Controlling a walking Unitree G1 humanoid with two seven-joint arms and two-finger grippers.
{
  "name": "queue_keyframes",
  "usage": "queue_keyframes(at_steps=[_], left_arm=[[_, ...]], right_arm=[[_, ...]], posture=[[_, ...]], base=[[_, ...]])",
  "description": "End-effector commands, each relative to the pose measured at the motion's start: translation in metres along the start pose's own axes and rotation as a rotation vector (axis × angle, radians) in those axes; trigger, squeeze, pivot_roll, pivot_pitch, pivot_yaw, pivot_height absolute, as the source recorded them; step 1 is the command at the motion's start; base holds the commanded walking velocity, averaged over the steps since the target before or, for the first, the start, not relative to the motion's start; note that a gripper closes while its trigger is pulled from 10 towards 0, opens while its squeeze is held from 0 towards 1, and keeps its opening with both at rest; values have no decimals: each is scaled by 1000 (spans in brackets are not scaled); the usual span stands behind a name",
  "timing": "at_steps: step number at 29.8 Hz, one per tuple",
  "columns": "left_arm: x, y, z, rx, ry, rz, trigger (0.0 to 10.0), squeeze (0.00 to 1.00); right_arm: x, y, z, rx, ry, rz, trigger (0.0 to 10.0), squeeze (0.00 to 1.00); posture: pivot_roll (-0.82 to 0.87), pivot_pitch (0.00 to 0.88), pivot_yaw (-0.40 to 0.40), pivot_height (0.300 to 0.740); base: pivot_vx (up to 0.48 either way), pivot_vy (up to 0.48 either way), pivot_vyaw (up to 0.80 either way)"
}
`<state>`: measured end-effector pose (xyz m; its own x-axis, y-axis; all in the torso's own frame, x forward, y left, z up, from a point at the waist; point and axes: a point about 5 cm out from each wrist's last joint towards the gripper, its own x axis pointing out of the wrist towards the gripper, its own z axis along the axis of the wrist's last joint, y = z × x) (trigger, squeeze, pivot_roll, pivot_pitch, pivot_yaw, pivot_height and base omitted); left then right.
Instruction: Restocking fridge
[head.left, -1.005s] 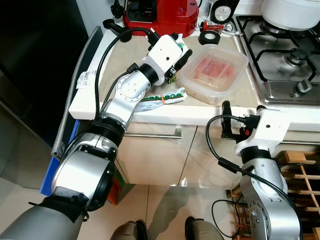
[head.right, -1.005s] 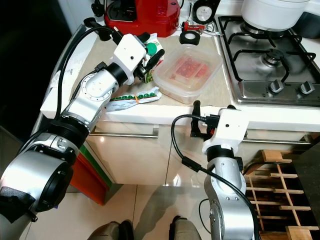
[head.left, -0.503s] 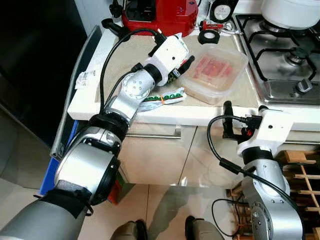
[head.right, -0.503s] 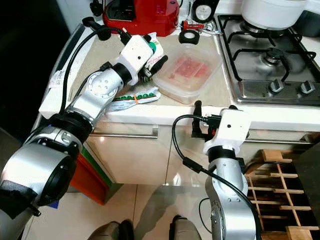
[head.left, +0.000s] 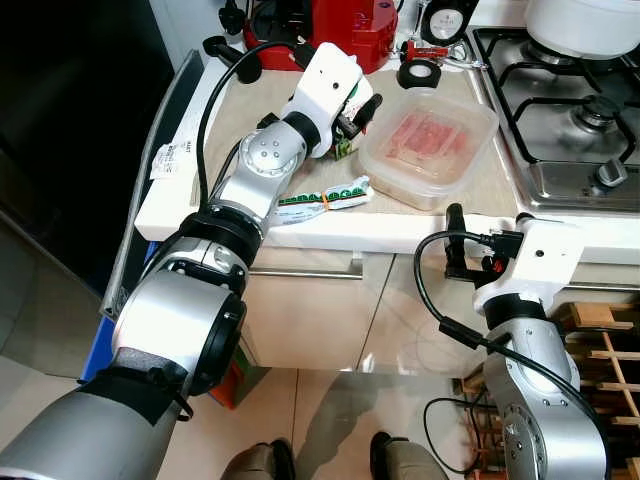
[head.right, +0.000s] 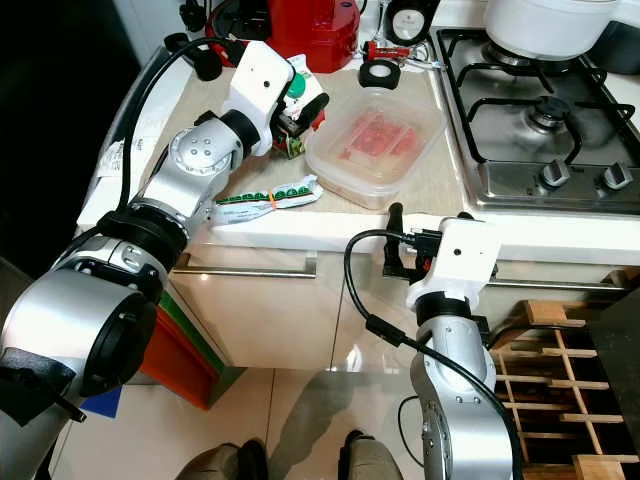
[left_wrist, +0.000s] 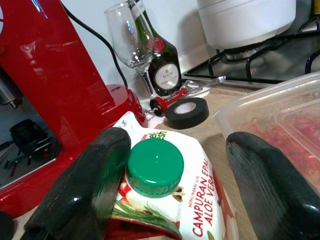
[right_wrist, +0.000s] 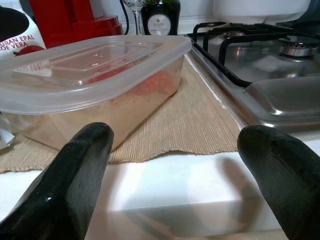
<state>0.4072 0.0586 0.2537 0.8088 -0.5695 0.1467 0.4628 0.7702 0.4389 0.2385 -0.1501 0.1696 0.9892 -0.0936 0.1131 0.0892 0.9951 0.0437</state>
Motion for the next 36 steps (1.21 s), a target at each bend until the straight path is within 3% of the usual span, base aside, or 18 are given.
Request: queue_keyframes(at_steps=[1, 3, 4, 5, 12, 28, 36], left_arm=[[-3, -8, -18, 3, 103, -40, 10000, 0], [-4, -10, -24, 7, 143, -51, 10000, 0], [-5, -10, -26, 11, 162, -51, 2588, 0], [-5, -10, -27, 13, 173, -52, 0, 0], [-8, -13, -36, 19, 231, -91, 0, 0], [-11, -17, -41, 104, 240, -119, 0, 0], [-3, -3, -12, 80, 104, -82, 0, 0]], right_arm=[[-3, -1, 3, 3, -1, -3, 10000, 0], [-3, -1, 3, 3, 2, -2, 10000, 0], [-3, 0, 2, 4, 3, -1, 10000, 0], [-3, 0, 2, 4, 3, -1, 10000, 0], [-3, 0, 1, 5, 10, 0, 10000, 0], [-3, 0, 0, 0, 21, 0, 10000, 0], [-2, 0, -1, -3, 20, 0, 10000, 0]], posture=[[-287, 163, 61, 740], [-286, 165, 61, 740], [-286, 165, 61, 740], [-286, 165, 61, 740], [-286, 166, 62, 740], [-285, 170, 60, 740], [-279, 161, 58, 740]], base=[[0, 0, 0], [0, 0, 0], [0, 0, 0], [0, 0, 0], [0, 0, 0], [0, 0, 0], [0, 0, 0]])
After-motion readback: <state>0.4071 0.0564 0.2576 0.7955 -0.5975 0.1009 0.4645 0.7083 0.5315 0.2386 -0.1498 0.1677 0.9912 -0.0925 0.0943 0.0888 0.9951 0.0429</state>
